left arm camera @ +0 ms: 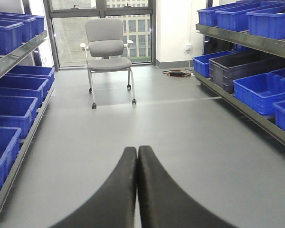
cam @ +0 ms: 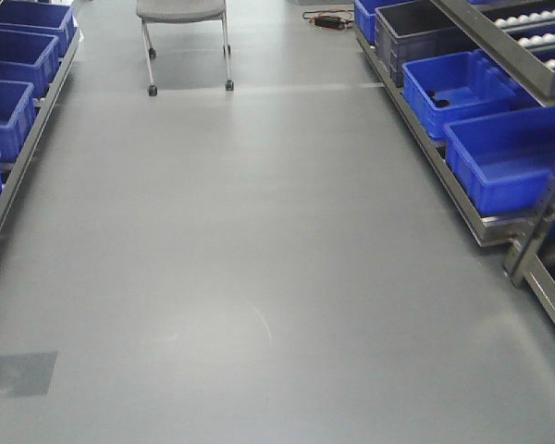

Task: Pour parts from conveyor to right shelf

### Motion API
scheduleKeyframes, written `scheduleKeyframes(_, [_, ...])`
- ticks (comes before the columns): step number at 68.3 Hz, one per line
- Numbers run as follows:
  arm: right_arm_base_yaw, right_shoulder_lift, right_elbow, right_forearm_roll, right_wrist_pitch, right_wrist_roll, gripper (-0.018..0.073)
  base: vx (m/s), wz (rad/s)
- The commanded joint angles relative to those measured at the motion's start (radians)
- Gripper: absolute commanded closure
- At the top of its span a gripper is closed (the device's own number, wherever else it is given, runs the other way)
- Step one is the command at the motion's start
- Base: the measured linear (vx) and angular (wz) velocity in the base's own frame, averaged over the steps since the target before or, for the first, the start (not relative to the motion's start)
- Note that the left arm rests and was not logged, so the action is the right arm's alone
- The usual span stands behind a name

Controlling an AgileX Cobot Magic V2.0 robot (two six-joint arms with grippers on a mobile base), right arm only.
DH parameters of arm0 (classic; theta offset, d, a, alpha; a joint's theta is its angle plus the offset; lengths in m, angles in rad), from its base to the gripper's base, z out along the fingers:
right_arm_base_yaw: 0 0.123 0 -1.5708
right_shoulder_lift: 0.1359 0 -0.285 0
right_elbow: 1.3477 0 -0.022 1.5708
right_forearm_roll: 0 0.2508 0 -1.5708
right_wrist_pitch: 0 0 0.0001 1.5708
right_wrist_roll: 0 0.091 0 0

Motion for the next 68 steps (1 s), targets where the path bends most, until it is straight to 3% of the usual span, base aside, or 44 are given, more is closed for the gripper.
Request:
scheduleKeyframes(1, [-0.006, 0.018, -0.028, 0.001, -0.083, 0.001, 0.0562, 0.52, 0.02])
scheduleKeyframes(24, [-0.006, 0.018, -0.028, 0.001, -0.083, 0.001, 0.0562, 0.36, 0.3])
scheduleKeyframes(68, [-0.006, 0.018, -0.028, 0.001, -0.083, 0.001, 0.0562, 0.2, 0.78])
